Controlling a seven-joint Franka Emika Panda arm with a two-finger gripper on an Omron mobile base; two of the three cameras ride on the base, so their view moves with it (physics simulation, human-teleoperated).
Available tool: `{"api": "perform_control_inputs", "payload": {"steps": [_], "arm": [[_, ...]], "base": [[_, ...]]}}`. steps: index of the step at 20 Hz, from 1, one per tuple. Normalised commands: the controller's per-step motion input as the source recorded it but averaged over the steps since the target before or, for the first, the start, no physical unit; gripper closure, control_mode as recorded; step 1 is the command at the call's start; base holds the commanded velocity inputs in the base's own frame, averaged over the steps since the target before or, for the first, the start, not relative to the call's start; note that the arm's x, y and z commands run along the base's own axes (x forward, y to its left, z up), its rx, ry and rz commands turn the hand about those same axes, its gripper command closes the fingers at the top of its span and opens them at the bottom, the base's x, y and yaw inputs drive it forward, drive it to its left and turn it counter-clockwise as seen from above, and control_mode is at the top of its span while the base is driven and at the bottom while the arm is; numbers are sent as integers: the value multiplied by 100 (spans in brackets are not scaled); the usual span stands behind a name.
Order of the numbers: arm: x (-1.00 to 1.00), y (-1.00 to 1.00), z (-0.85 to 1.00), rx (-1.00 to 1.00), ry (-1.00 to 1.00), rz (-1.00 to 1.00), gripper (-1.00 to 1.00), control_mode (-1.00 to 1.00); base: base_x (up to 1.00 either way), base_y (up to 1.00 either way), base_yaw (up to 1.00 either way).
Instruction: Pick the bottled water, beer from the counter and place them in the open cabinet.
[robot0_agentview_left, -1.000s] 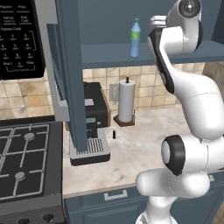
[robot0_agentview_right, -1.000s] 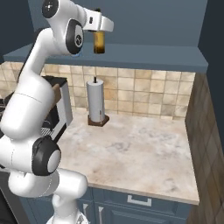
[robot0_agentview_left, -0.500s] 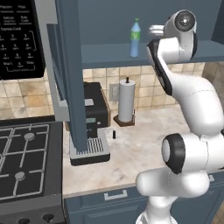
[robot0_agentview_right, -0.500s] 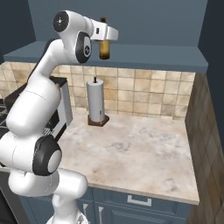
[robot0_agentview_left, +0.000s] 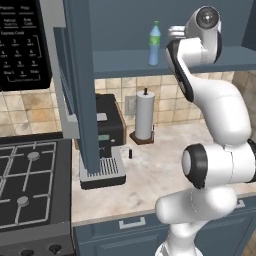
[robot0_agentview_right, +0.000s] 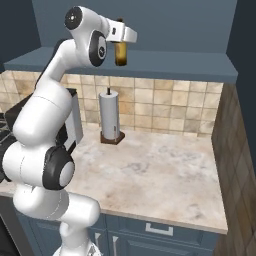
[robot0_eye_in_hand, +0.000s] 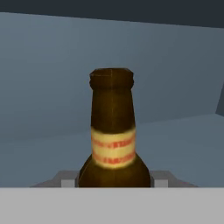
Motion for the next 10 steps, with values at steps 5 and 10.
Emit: {"api": "perform_control_inputs", "payload": {"steps": [5,10], "arm": [[16,-2,-5,0,0,0,100,-100],[6,-1,-19,0,0,0,100,-100]], "base": [[0,0,0],[0,0,0]]}}
